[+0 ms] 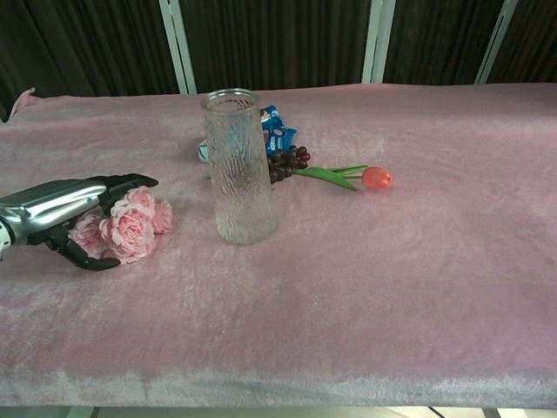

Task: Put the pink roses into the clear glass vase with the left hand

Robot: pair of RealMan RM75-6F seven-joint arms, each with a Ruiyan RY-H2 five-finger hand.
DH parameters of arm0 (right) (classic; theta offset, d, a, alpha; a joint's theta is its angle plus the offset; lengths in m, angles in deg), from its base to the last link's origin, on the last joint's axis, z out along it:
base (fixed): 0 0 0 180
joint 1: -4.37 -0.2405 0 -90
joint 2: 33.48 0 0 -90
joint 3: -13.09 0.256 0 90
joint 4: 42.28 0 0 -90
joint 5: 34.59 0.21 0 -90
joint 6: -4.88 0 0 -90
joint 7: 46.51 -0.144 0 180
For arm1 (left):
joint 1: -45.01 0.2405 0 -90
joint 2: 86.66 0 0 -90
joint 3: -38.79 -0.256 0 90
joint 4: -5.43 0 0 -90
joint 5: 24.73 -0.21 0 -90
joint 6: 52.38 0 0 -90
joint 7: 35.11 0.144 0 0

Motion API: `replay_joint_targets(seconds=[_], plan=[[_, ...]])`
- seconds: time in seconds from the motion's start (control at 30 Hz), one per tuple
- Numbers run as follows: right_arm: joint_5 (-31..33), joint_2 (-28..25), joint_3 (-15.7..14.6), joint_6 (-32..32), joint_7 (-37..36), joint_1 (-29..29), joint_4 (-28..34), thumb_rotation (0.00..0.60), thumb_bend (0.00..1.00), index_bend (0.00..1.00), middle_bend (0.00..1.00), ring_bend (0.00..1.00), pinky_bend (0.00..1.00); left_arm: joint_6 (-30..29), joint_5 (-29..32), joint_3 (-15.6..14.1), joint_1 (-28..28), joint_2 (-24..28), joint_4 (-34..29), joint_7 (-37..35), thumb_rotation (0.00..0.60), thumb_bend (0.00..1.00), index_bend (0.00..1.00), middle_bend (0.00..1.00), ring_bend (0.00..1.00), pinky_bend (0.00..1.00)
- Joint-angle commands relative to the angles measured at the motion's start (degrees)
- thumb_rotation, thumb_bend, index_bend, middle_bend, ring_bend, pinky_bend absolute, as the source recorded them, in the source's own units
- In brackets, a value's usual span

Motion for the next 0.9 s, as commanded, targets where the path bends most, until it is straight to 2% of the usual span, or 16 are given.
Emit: replay_joint_targets(seconds=[0.03, 0.23, 0.37, 0.43, 0.47, 0.53, 0.63, 0.7, 0.8, 0.9], plan=[[0.02, -0.04, -0.02, 0.09, -0.11, 0.07, -0.01, 0.600, 0.30, 0.00, 0.00, 0.00, 0.00, 0.34, 0.25, -0.08, -0.21, -0.44, 0.65, -0.14, 0.600, 0.25, 0.00, 0.00, 0.00, 0.00], [0.08, 0.04, 0.14, 0.18, -0.18, 0.03, -0.10, 0.600, 0.30, 0.00, 0.00, 0.00, 0.00, 1.36, 0.75, -0.16, -0.90, -2.02, 3.09, -0.35, 0.600, 0.26, 0.00, 0.00, 0.00, 0.00], [0.36, -0.09, 0.17, 0.10, -0.21, 0.06, -0.08, 0.600, 0.30, 0.00, 0.00, 0.00, 0.00, 4.79, 3.75, 0.43, -1.71, -2.24, 3.67, 0.69, 0.600, 0.26, 0.00, 0.01, 0.00, 0.00], [0.66, -0.14, 0.42, 0.83, -0.31, 0.40, -0.12, 0.600, 0.30, 0.00, 0.00, 0.00, 0.00, 5.31, 4.41, 0.74, -1.92, -2.82, 4.47, 0.09, 0.600, 0.27, 0.02, 0.09, 0.01, 0.00], [0.75, -0.15, 0.51, 1.09, -0.47, 0.50, -0.09, 0.600, 0.30, 0.00, 0.00, 0.00, 0.00, 5.25, 4.45, 0.86, -1.96, -3.21, 5.02, -0.50, 0.600, 0.27, 0.05, 0.14, 0.03, 0.00], [0.65, -0.29, 0.53, 1.45, -0.89, 0.64, -0.11, 0.600, 0.30, 0.00, 0.00, 0.00, 0.00, 3.87, 3.77, 1.09, -1.88, -4.49, 6.93, -1.77, 0.600, 0.30, 0.23, 0.31, 0.14, 0.03], [0.31, -0.34, 0.39, 1.55, -1.03, 0.68, -0.19, 0.600, 0.30, 0.00, 0.00, 0.00, 0.00, -0.11, 2.23, 1.46, -1.33, -6.69, 10.06, -2.58, 0.600, 0.40, 0.45, 0.54, 0.32, 0.15], [0.29, -0.29, 0.39, 1.34, -0.92, 0.59, -0.22, 0.600, 0.30, 0.00, 0.00, 0.00, 0.00, -2.78, 1.05, 1.53, -0.93, -7.66, 11.36, -3.19, 0.600, 0.48, 0.54, 0.62, 0.39, 0.23], [0.40, -0.18, 0.40, 0.93, -0.50, 0.44, -0.09, 0.600, 0.30, 0.00, 0.00, 0.00, 0.00, -8.09, -1.75, 1.60, -0.17, -8.20, 12.17, -7.29, 0.600, 0.56, 0.61, 0.70, 0.47, 0.31], [0.32, -0.14, 0.35, 0.58, -0.29, 0.28, 0.06, 0.600, 0.30, 0.00, 0.00, 0.00, 0.00, -15.07, -4.31, 2.31, 0.97, -8.07, 12.34, -10.93, 0.600, 0.61, 0.68, 0.77, 0.53, 0.37]])
